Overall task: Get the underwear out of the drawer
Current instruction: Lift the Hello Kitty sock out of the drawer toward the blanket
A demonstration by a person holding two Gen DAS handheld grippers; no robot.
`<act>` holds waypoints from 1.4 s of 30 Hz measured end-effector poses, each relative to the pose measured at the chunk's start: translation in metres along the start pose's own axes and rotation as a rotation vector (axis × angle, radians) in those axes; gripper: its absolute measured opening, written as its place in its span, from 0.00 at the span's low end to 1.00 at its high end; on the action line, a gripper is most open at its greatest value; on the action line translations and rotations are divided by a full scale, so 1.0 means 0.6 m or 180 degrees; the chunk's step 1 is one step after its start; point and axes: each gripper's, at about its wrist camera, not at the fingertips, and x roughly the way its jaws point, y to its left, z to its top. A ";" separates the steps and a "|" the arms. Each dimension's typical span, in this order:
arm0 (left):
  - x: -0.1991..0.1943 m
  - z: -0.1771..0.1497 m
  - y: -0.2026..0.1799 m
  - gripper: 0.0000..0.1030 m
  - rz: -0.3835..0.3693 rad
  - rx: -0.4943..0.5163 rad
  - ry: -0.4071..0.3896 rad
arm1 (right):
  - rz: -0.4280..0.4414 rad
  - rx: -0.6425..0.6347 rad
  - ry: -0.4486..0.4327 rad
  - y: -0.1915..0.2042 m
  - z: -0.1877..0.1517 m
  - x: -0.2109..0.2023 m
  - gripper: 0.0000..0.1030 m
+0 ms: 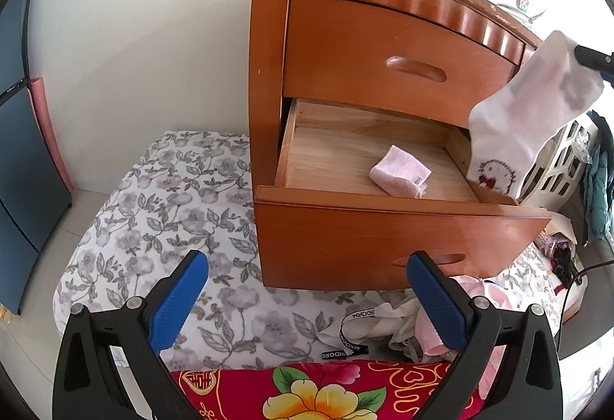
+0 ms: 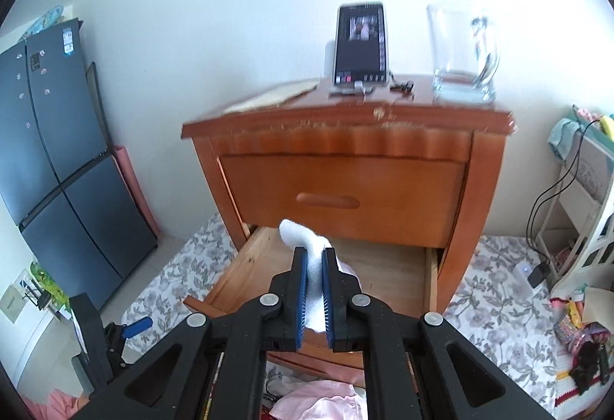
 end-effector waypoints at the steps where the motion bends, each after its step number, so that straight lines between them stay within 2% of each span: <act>1: -0.004 0.000 -0.001 1.00 0.0001 0.0005 -0.0010 | -0.0013 -0.0003 -0.0039 0.001 0.001 -0.010 0.08; 14: -0.042 -0.006 -0.012 1.00 -0.0001 0.0036 -0.0077 | -0.0052 -0.0152 -0.0466 0.033 -0.001 -0.144 0.08; 20: -0.050 -0.010 -0.010 1.00 0.0045 0.0017 -0.0044 | -0.0021 -0.0192 -0.0458 0.046 -0.024 -0.178 0.08; 26: -0.053 -0.011 -0.011 1.00 0.0055 0.0020 -0.0034 | 0.0046 -0.0185 -0.0303 0.050 -0.055 -0.182 0.08; 31: -0.048 -0.013 -0.017 1.00 0.0054 0.0056 0.0004 | 0.0075 -0.0144 0.0049 0.040 -0.091 -0.129 0.08; 35: -0.045 -0.015 -0.019 1.00 0.0057 0.0067 0.0030 | -0.0001 -0.0060 0.0667 0.016 -0.147 -0.028 0.08; 39: -0.043 -0.015 -0.013 1.00 0.0077 0.0051 0.0048 | -0.0061 0.0046 0.1173 -0.006 -0.207 0.055 0.08; 42: -0.038 -0.016 -0.009 1.00 0.0097 0.0033 0.0071 | -0.0037 0.0133 0.1396 -0.017 -0.240 0.089 0.08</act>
